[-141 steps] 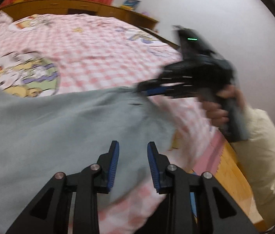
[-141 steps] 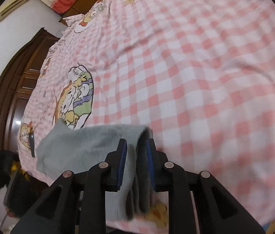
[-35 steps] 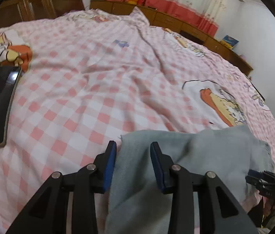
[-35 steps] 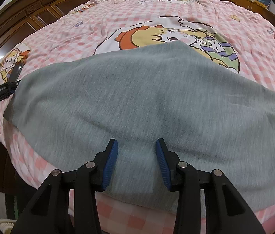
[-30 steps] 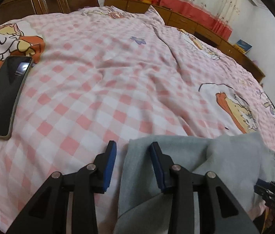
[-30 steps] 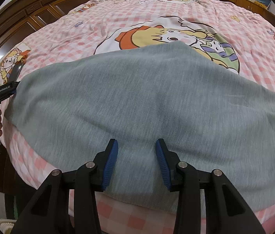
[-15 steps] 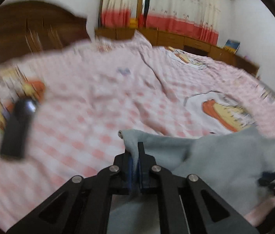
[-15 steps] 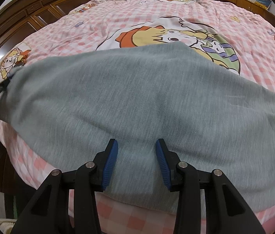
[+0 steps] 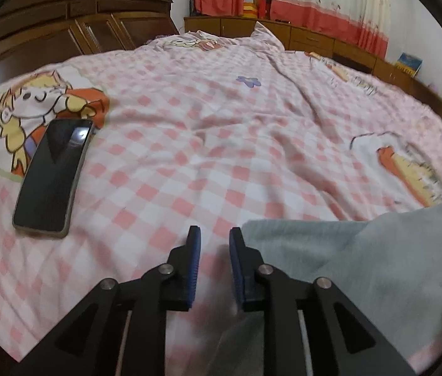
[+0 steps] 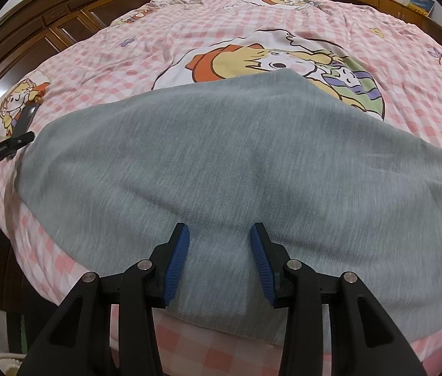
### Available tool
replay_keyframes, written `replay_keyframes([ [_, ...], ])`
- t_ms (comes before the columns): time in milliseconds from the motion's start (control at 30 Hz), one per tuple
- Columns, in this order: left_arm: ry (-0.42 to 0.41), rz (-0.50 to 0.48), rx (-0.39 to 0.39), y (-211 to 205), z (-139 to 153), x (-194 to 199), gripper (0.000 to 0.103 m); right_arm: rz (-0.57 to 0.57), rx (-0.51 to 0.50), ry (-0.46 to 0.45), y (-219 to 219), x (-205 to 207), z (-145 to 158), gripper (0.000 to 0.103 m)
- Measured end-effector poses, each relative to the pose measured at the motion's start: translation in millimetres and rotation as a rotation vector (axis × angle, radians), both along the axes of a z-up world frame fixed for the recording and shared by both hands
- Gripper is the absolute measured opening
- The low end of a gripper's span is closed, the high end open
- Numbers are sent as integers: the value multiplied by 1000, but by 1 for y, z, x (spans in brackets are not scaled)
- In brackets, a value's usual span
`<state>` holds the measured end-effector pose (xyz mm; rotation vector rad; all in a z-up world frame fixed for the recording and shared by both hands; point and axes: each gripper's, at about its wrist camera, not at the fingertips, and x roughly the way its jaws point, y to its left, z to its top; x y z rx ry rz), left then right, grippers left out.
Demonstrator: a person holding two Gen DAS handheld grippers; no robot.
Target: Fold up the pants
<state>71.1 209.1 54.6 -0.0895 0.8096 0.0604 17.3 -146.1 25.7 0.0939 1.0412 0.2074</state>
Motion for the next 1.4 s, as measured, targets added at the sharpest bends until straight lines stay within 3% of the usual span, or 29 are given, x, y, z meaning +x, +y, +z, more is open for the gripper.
replay_keyframes([
  [133, -3, -83, -144, 5, 13, -12, 38, -3, -2, -3, 0, -2, 0, 42],
  [233, -10, -180, -203, -9, 22, -17, 48, -6, -3, -2, 1, -3, 1, 42],
  [300, 0, -238, -204, -21, 23, -15, 52, -10, -4, 0, 1, -4, 2, 42],
  [467, 108, -343, -105, -53, 5, 0, 54, -16, -5, 2, 2, -4, 3, 42],
  [500, 116, -350, -92, -57, 2, 1, 50, -16, -5, 1, 2, -5, 4, 42],
  [533, 103, -358, -82, -62, 2, -1, 39, -15, -3, 0, 2, -5, 4, 42],
  [567, 92, -365, -87, -64, 4, -3, 13, -15, 0, -1, 1, -6, 4, 42],
  [733, 16, -472, -136, -86, 27, -38, 11, -22, 16, -2, -1, -7, 4, 42],
  [933, 70, -641, -199, -141, 10, -72, 12, -20, 32, -3, 0, -13, 6, 42],
  [1033, 131, -620, -201, -157, -8, -76, 14, -15, 45, -2, -1, -16, 7, 42],
  [1100, 145, -597, -245, -156, -10, -80, 16, -15, 55, -1, -3, -17, 7, 42],
  [1267, 53, -471, -294, -116, 17, -86, 38, -19, 66, 0, -4, -18, 4, 42],
  [1400, 0, -369, -302, -82, 32, -90, 44, -20, 67, 0, -4, -18, 2, 42],
])
